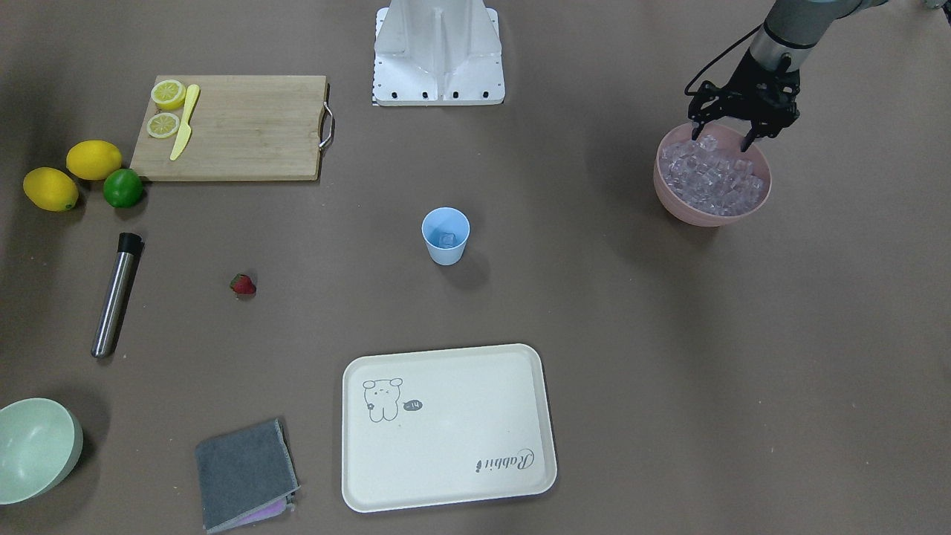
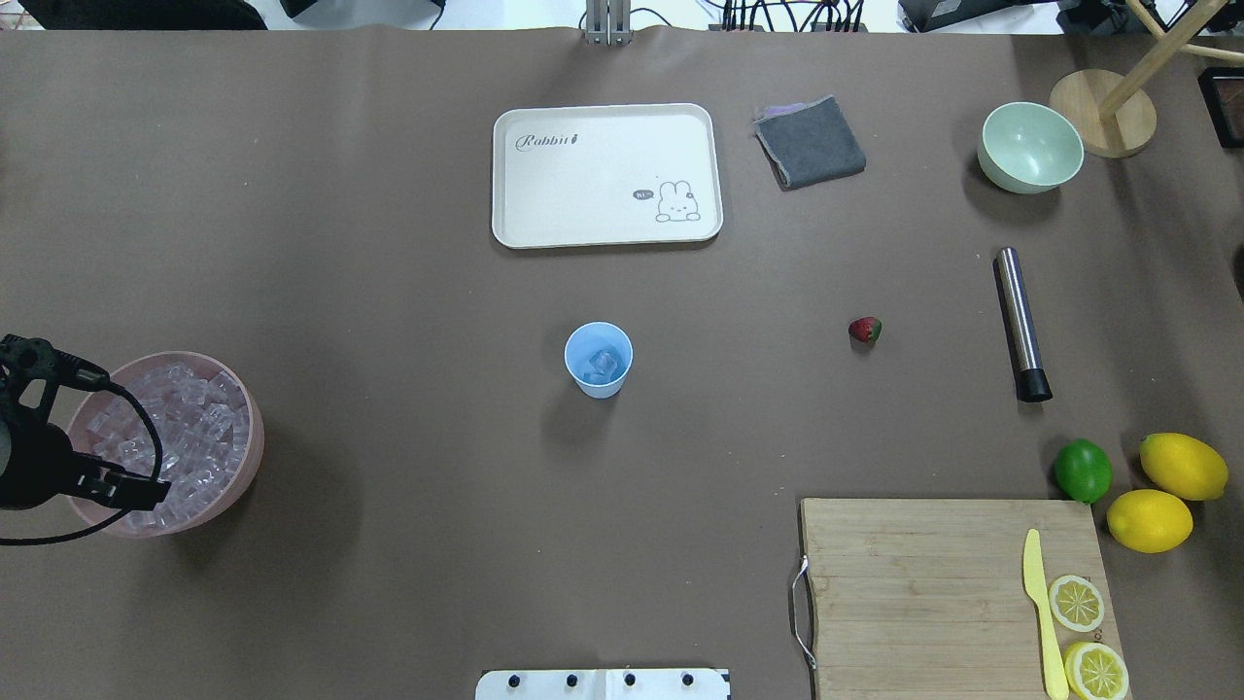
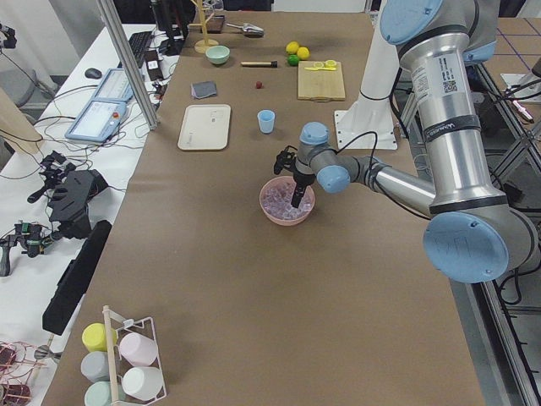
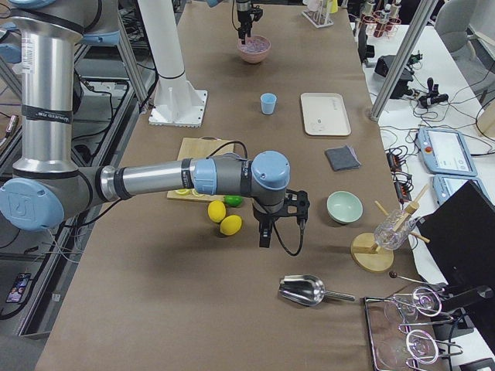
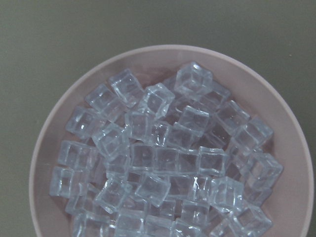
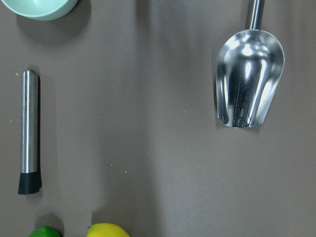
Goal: Mash ice and strawberries in cup
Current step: 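Lower the left gripper into the ice and grasp cubes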
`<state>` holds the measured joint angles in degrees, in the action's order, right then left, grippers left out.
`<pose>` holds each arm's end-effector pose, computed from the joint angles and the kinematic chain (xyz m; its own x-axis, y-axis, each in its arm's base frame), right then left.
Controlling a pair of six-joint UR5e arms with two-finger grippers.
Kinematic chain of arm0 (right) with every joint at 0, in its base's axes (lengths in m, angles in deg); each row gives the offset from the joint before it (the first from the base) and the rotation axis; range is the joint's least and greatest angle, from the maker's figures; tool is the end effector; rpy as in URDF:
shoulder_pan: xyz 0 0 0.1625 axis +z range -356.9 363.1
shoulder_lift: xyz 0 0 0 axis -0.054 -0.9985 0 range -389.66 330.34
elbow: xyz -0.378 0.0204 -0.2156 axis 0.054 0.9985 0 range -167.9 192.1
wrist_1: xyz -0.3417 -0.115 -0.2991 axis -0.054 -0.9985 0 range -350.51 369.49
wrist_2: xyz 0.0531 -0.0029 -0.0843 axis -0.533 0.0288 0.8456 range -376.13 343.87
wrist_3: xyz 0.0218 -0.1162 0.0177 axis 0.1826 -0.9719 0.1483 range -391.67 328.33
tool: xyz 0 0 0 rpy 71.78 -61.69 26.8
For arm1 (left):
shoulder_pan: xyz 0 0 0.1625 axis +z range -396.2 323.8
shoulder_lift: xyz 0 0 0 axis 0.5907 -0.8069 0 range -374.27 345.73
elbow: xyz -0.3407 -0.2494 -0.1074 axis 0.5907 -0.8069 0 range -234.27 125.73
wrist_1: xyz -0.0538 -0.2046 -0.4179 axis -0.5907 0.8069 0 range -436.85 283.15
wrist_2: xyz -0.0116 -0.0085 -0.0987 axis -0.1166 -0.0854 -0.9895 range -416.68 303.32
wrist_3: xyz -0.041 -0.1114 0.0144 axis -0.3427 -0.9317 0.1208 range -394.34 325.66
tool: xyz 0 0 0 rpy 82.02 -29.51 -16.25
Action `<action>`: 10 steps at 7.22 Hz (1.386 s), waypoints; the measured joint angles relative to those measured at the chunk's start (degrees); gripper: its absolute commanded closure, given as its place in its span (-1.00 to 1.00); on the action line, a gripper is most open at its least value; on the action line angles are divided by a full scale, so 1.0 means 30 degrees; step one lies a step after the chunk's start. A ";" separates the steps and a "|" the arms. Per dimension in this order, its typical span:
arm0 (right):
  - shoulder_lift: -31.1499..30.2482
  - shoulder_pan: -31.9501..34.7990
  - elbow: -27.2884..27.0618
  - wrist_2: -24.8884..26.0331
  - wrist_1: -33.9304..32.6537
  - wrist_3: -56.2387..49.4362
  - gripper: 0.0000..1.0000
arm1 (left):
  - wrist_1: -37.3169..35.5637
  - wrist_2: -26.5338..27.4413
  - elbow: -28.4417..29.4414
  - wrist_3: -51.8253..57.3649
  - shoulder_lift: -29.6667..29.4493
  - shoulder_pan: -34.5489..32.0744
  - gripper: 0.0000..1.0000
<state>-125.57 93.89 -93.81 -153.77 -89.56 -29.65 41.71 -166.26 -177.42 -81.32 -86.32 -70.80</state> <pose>0.0519 -0.4977 0.5967 0.6729 0.0324 0.7390 -0.0375 0.9993 -0.0097 0.3167 -0.3317 0.4716 0.6695 0.3190 -0.6708 -0.1540 0.9431 0.2948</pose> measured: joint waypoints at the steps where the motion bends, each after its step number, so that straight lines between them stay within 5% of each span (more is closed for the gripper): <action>1: -0.0021 0.0001 0.0000 0.0000 -0.0001 0.0000 -1.00 | 0.0002 0.0013 0.0017 -0.0009 0.0089 0.0138 -0.32; 10: -0.0102 0.0000 -0.0067 0.0001 0.0028 0.0000 -1.00 | 0.0003 0.0171 0.0479 0.0072 0.0280 0.1014 -0.26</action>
<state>-125.88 93.89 -94.01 -153.76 -89.47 -29.65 41.72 -165.75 -175.98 -81.11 -85.48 -67.76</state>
